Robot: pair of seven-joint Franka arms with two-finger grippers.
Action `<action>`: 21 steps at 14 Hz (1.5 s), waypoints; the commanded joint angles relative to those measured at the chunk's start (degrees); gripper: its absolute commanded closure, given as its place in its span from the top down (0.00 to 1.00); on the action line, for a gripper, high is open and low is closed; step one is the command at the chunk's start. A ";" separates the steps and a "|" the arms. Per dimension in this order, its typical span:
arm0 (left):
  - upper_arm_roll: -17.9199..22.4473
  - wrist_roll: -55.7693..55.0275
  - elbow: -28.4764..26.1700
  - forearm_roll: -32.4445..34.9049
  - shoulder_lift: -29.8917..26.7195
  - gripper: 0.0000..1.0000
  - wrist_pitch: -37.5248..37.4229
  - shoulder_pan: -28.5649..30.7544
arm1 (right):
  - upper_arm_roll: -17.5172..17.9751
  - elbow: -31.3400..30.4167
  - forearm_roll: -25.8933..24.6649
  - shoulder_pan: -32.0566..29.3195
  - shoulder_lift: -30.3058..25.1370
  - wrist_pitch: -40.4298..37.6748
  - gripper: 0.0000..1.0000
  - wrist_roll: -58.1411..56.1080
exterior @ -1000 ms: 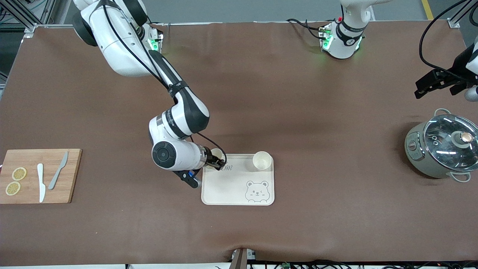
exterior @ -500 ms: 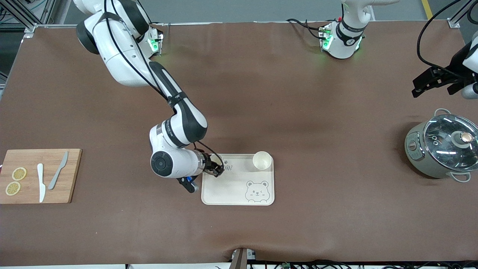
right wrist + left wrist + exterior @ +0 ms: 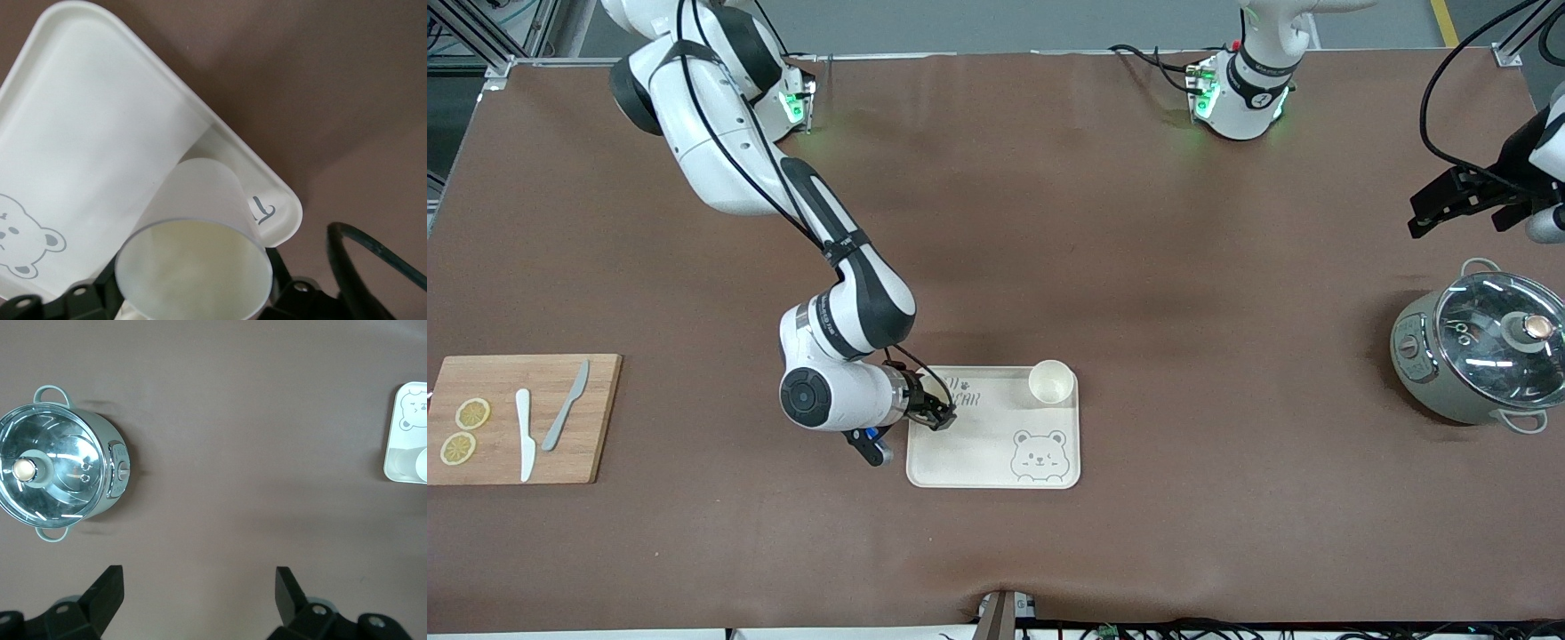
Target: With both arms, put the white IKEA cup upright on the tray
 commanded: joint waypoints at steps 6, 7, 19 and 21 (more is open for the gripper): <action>0.28 1.15 0.49 0.55 -0.01 1.00 0.99 -0.46 | 0.01 1.86 0.42 -1.74 -5.32 -5.80 1.00 0.20; 0.28 1.15 0.49 0.64 -0.01 1.00 0.99 -0.54 | -0.08 1.86 0.15 -2.88 -6.65 -6.50 1.00 0.20; 0.19 1.24 0.23 0.81 0.16 1.00 0.90 -0.90 | 0.36 1.95 1.65 -19.94 -24.93 -28.11 1.00 -2.43; -0.07 1.16 0.05 0.81 0.08 1.00 0.73 -0.90 | -0.34 1.86 -0.01 -20.38 -25.65 -28.04 1.00 -4.70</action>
